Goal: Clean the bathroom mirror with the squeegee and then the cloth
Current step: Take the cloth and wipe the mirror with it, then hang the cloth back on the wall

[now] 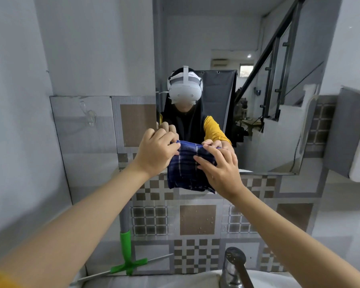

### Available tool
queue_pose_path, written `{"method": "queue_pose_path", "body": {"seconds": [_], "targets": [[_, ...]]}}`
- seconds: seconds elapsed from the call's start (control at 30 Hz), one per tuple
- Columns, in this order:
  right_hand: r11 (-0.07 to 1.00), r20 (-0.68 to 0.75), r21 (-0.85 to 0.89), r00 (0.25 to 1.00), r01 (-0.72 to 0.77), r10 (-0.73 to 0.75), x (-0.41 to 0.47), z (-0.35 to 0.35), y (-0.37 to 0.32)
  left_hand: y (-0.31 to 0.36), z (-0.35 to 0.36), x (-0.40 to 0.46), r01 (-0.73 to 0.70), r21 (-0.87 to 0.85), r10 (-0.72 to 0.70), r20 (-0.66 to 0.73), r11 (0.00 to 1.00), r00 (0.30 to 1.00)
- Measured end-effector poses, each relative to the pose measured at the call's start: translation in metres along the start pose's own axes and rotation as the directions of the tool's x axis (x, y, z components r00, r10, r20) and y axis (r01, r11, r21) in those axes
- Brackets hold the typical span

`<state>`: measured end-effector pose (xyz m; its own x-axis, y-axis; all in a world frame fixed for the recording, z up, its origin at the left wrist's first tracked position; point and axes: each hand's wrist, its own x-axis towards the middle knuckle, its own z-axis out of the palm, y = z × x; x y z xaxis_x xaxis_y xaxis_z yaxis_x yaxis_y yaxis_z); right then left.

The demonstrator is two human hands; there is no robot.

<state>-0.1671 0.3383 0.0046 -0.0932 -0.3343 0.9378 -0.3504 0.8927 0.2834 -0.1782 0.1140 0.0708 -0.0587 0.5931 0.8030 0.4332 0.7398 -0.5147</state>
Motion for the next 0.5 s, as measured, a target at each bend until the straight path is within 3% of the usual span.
{"method": "queue_pose_path", "body": {"seconds": [0.17,0.3,0.4,0.5], "targets": [[0.996,0.091,0.088,0.996,0.004,-0.012,0.006,-0.007,-0.001,0.004,-0.002,0.004,0.044,-0.083,-0.040,0.048,0.996,0.998],[0.990,0.091,0.133,0.994,0.054,-0.066,0.023,-0.019,-0.008,-0.002,-0.021,-0.004,0.124,-0.277,-0.091,0.126,0.953,0.988],[0.981,0.106,0.167,0.987,0.099,-0.118,0.042,-0.025,-0.021,-0.012,-0.045,-0.011,0.322,-0.437,-0.265,0.188,0.840,0.946],[0.982,0.113,0.182,0.991,0.043,-0.065,0.059,-0.021,-0.040,-0.024,-0.071,-0.010,0.522,-0.552,-0.462,0.258,0.650,0.849]]}}
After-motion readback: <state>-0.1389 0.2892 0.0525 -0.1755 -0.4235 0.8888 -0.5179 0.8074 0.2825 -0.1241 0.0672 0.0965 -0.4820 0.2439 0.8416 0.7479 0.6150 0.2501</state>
